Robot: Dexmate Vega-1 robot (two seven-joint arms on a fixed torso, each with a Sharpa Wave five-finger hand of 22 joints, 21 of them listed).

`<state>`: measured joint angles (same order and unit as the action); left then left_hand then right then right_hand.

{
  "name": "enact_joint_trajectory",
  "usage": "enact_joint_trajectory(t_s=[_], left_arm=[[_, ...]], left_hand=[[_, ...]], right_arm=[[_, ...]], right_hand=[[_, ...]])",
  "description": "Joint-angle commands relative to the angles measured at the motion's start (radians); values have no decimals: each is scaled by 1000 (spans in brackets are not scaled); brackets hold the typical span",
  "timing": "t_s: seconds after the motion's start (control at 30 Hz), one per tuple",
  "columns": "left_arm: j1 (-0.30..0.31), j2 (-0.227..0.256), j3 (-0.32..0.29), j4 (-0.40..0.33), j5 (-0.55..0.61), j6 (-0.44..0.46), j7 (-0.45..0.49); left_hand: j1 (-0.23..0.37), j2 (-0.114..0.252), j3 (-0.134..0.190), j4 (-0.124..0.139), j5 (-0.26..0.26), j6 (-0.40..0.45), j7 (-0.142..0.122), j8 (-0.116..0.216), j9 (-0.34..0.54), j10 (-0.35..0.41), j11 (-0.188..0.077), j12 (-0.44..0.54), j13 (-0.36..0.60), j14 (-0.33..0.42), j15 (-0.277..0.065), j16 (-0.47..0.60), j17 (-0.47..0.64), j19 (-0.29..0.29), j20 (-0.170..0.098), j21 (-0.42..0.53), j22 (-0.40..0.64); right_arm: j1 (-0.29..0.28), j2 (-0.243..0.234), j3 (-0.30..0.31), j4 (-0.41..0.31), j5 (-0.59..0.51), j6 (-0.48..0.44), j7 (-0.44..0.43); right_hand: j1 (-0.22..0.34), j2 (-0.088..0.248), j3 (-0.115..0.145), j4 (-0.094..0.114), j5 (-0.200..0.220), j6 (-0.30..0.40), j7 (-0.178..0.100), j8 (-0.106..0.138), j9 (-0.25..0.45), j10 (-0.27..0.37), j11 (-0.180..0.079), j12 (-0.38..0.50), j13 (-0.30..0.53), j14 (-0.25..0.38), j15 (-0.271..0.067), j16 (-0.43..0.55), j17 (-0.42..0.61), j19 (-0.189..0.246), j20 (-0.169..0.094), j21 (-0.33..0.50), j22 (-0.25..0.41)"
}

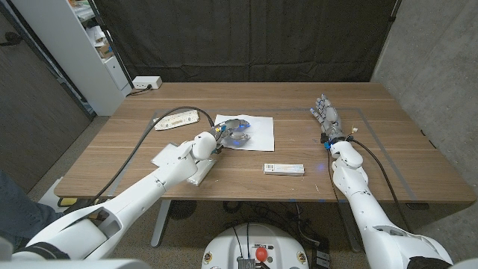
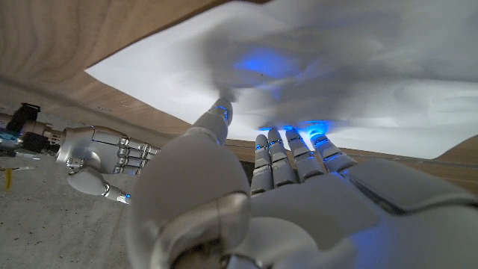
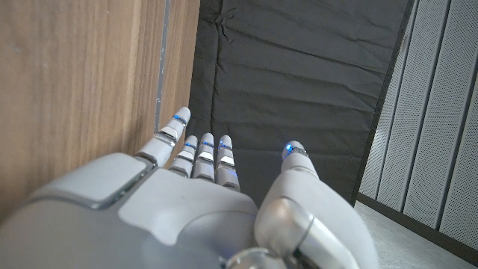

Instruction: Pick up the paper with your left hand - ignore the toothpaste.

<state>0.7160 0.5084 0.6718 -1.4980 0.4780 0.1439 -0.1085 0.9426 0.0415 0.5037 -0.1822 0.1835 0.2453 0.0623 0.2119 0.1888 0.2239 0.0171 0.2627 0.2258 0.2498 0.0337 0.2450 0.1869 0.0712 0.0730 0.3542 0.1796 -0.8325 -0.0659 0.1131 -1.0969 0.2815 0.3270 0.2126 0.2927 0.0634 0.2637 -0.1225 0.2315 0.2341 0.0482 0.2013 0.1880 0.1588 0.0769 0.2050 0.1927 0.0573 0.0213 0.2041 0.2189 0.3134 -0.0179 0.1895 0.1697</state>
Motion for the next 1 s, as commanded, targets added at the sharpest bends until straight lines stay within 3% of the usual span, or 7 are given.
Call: enact_joint_trajectory(t_s=[0.03, 0.13, 0.37, 0.43, 0.53, 0.73, 1.0], left_arm=[[-11, -6, 1, 12, -39, 11, -37], [-5, -10, -6, 11, -46, 16, -23], [14, -19, -21, 1, -50, 38, 27], [18, -21, -26, -1, -57, 39, 34], [23, -25, -28, -7, -54, 54, 50], [23, -33, -26, -13, -50, 82, 64], [9, -37, -19, -20, -51, 110, 53]], left_hand=[[55, 15, 6, 0, 11, 14, 1, 3, 5, 14, 1, 5, 7, 75, 27, 18, 13, 432, 141, 45, 26], [95, 24, 6, -2, 13, 24, 2, 5, 6, 33, 3, 13, 10, 93, 30, 25, 18, 473, 140, 62, 25], [256, 47, -4, -4, 18, 81, 16, 18, 10, 97, -5, 39, 25, 197, -10, 85, 52, 622, 121, 129, 19], [308, 56, -13, -1, 19, 114, 14, 26, 12, 134, -15, 56, 33, 237, -27, 118, 78, 660, 91, 152, 18], [376, 67, -29, 1, 21, 184, 4, 46, 16, 202, -40, 89, 51, 327, -69, 187, 133, 727, 14, 201, 22], [417, 74, -31, 7, 26, 284, -8, 79, 23, 295, -63, 135, 72, 434, -101, 237, 174, 792, -59, 258, 26], [415, 72, -35, 14, 26, 297, -6, 81, 24, 309, -63, 143, 81, 453, -101, 238, 186, 795, -72, 275, 25]], right_arm=[[2, 4, 1, 4, 5, 5, 2], [5, 4, 0, 7, 3, 5, 3], [19, 6, -3, 21, -2, 9, 6], [23, 6, -4, 25, -4, 9, 7], [29, 7, -5, 33, -7, 13, 9], [36, 6, -4, 41, -9, 11, 13], [37, 5, 1, 40, -8, 8, 17]], right_hand=[[-5, 1, -2, 0, 4, 4, 0, -2, 3, 14, 0, -3, 3, 6, 2, 5, -1, 0, 9, 3, 2], [-5, 1, -2, 0, 4, 4, 0, -2, 4, 14, -1, -3, 3, 6, 2, 5, -1, 0, 9, 3, 2], [-5, 1, -2, -1, 4, 3, 0, -3, 4, 13, -3, -4, 3, 6, 3, 5, -1, 0, 10, 3, 2], [-5, 1, -2, -1, 5, 3, -1, -3, 4, 13, -1, -4, 3, 6, 3, 5, -1, -1, 10, 3, 2], [-5, 1, -2, -1, 5, 3, -1, -3, 4, 13, -2, -4, 3, 6, 3, 5, -1, -1, 11, 3, 2], [-5, 0, -3, -1, 5, 3, -1, -3, 4, 11, -3, -4, 3, 7, 3, 5, -1, -2, 12, 3, 2], [-6, 0, -3, -1, 5, 2, -2, -3, 4, 12, -2, -4, 4, 7, 3, 5, -1, -2, 12, 3, 2]])
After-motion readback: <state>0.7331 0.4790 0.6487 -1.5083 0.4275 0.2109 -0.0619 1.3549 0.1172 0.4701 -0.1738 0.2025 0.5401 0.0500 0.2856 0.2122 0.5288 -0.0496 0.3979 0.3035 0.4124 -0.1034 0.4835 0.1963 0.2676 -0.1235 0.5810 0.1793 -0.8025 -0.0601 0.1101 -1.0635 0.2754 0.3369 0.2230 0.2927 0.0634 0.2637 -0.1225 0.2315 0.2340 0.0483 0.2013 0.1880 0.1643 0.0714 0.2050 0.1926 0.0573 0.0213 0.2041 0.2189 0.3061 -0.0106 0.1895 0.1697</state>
